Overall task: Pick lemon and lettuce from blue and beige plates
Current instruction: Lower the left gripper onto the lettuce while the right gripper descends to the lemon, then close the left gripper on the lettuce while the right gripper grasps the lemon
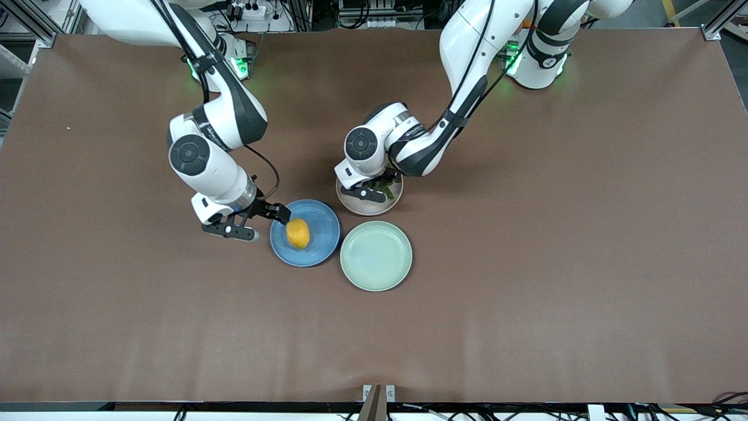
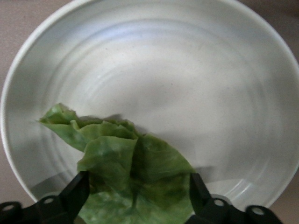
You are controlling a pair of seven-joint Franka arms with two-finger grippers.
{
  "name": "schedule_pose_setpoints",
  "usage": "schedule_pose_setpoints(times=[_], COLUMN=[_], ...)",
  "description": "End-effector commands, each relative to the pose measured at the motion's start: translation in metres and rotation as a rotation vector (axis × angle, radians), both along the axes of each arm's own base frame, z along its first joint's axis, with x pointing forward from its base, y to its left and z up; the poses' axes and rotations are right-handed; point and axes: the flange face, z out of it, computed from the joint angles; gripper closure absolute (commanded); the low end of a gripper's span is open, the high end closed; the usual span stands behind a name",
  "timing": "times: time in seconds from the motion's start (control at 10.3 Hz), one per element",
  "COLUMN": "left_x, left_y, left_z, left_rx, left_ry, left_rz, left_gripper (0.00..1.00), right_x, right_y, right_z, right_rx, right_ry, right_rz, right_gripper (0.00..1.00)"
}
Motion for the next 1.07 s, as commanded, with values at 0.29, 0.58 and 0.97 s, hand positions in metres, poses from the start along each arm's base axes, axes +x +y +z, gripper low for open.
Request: schedule_pose_setpoints(times=[0.29, 0.58, 0.97], left_x=[0.016, 0.023, 0.047], left_y=[0.004, 0.007, 0.024], left_z=[0.007, 0.022, 0.067], left_rx=[0.003, -0.003, -0.016], left_ry=[-0.044, -0.053, -0.067], left_rz=[0.019, 0.031, 0.080], left_gripper=[1.00, 1.00, 1.00], right_x=[-0.005, -0.005, -0.006], right_y=[0.038, 0.044, 0.056], right_z=[-0.052, -0.079, -0.096], right_rx=[0.014, -0.024, -0.035], right_ry=[-0.022, -0.028, -0.028], right_rz=[-0.019, -0.019, -0.027], right_gripper=[0.00, 0.00, 0.00])
